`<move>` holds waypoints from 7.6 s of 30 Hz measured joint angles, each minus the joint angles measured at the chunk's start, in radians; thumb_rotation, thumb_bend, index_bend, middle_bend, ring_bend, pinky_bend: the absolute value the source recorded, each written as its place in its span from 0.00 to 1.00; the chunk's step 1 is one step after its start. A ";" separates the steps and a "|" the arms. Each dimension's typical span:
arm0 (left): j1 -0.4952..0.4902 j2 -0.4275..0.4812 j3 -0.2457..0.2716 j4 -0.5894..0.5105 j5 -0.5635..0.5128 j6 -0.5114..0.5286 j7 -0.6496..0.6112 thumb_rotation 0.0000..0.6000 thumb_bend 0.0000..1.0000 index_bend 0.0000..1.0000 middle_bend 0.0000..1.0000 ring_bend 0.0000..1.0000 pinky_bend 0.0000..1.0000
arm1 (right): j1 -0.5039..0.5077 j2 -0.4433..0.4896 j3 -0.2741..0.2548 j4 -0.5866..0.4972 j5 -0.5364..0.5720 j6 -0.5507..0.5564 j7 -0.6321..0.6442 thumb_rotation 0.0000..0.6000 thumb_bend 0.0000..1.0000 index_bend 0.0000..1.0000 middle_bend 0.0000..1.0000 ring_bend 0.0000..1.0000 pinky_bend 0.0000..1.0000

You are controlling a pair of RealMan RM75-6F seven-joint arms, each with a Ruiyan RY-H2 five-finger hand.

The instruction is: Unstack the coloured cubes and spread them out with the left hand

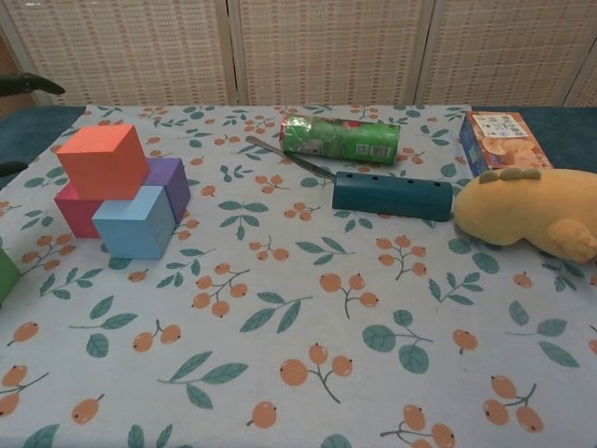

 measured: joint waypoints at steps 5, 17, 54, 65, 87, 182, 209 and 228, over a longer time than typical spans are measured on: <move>-0.105 -0.048 -0.032 0.041 -0.119 -0.135 0.082 1.00 0.33 0.00 0.00 0.00 0.08 | 0.005 -0.009 0.008 0.015 0.015 -0.008 -0.006 1.00 0.25 0.00 0.00 0.00 0.00; -0.170 -0.056 -0.021 -0.008 -0.229 -0.174 0.192 1.00 0.32 0.00 0.00 0.00 0.10 | 0.009 -0.014 0.015 0.024 0.028 -0.010 -0.004 1.00 0.25 0.00 0.00 0.00 0.00; -0.374 -0.343 -0.122 0.408 -0.147 -0.175 0.002 1.00 0.32 0.32 0.46 0.33 0.16 | 0.026 0.001 0.019 0.034 0.064 -0.056 0.038 1.00 0.25 0.00 0.00 0.00 0.00; -0.543 -0.638 -0.105 1.011 -0.051 -0.349 -0.262 1.00 0.34 0.01 0.01 0.04 0.11 | 0.025 0.003 0.047 0.050 0.151 -0.067 0.021 1.00 0.25 0.00 0.00 0.00 0.00; -0.466 -0.478 -0.004 0.645 0.069 -0.269 -0.400 1.00 0.33 0.00 0.00 0.00 0.08 | 0.018 0.009 0.021 0.030 0.078 -0.061 0.026 1.00 0.25 0.00 0.00 0.00 0.00; -0.267 -0.326 -0.011 0.764 -0.175 -0.395 -0.174 1.00 0.34 0.00 0.01 0.00 0.13 | 0.025 -0.014 -0.022 -0.006 0.023 -0.056 -0.038 1.00 0.25 0.00 0.00 0.00 0.00; -0.098 -0.219 0.087 0.248 0.066 -0.046 -0.098 1.00 0.34 0.00 0.00 0.00 0.12 | 0.029 0.004 -0.064 -0.018 -0.066 -0.044 -0.002 1.00 0.25 0.00 0.00 0.00 0.00; -0.169 -0.317 0.082 0.100 0.269 0.065 -0.033 1.00 0.34 0.00 0.00 0.00 0.11 | 0.041 -0.004 -0.052 -0.007 -0.027 -0.073 -0.001 1.00 0.25 0.00 0.00 0.00 0.00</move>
